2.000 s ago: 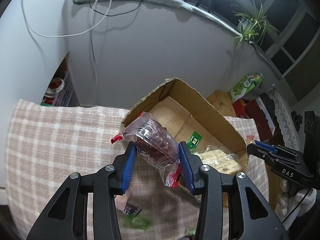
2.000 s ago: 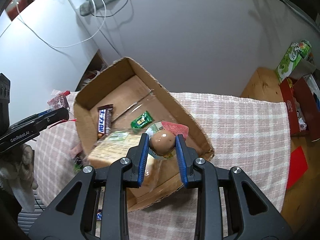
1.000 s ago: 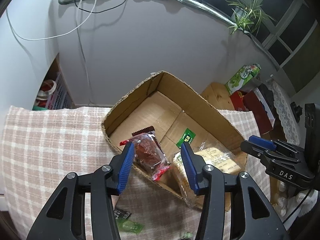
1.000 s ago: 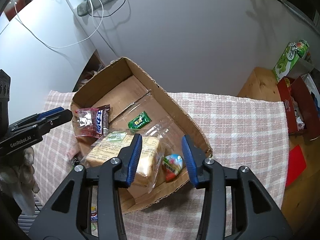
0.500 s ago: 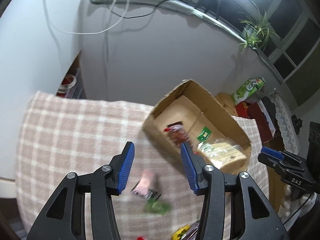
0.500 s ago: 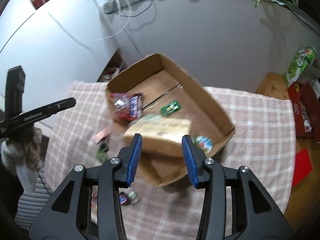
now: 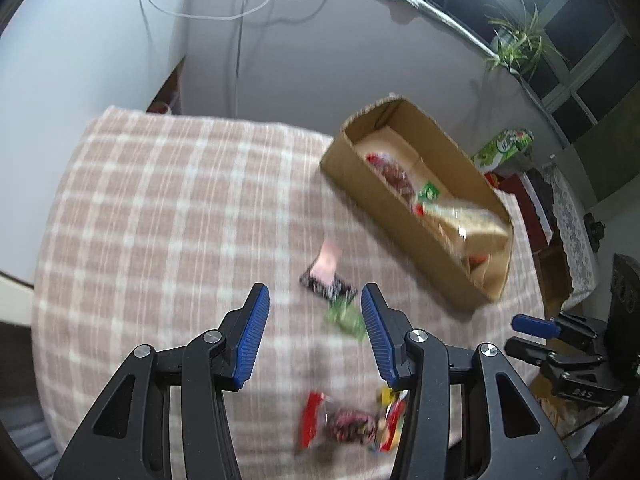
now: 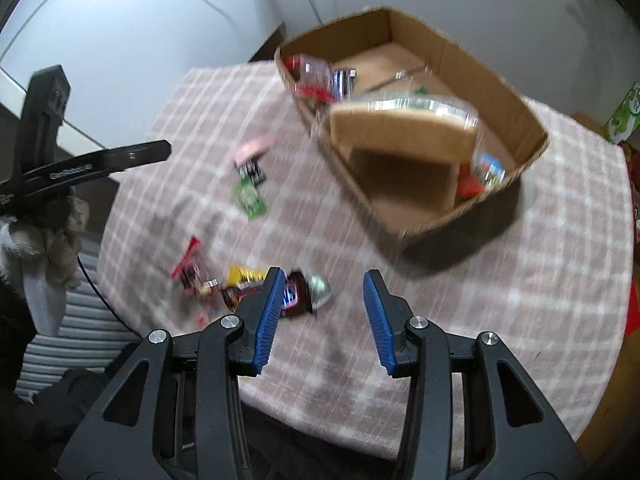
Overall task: Organize snacks
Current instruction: 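Move both open grippers back toward the remaining snacks on the cloth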
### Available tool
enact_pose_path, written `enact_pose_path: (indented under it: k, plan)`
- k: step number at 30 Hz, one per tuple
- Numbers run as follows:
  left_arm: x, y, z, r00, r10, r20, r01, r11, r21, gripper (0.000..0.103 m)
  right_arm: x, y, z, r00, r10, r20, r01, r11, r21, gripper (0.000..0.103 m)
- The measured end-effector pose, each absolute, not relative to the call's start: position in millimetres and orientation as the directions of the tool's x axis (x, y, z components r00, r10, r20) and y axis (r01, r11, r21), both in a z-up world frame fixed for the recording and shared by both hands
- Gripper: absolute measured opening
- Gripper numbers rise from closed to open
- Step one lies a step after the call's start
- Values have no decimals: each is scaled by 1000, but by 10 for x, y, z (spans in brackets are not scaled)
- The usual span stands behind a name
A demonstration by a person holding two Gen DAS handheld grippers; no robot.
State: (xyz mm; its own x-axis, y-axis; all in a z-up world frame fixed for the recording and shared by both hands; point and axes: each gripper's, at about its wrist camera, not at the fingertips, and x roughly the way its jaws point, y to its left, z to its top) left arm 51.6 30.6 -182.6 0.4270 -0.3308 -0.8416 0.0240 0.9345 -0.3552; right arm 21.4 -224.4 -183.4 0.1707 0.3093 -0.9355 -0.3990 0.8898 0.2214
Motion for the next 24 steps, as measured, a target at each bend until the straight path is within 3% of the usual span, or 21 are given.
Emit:
enact_pose_path:
  k: [15,24]
  plan:
    - [-348,286,-2171,222,-471,-854,-35,871,-490,47,116,-2195,-2355,100,242,-965,-441,880,176,43]
    - [-319,121,-2356,168,-526,-834,-51,840,-540,47,218,-2048,-2463,121,228,-966,-463,874,149,42]
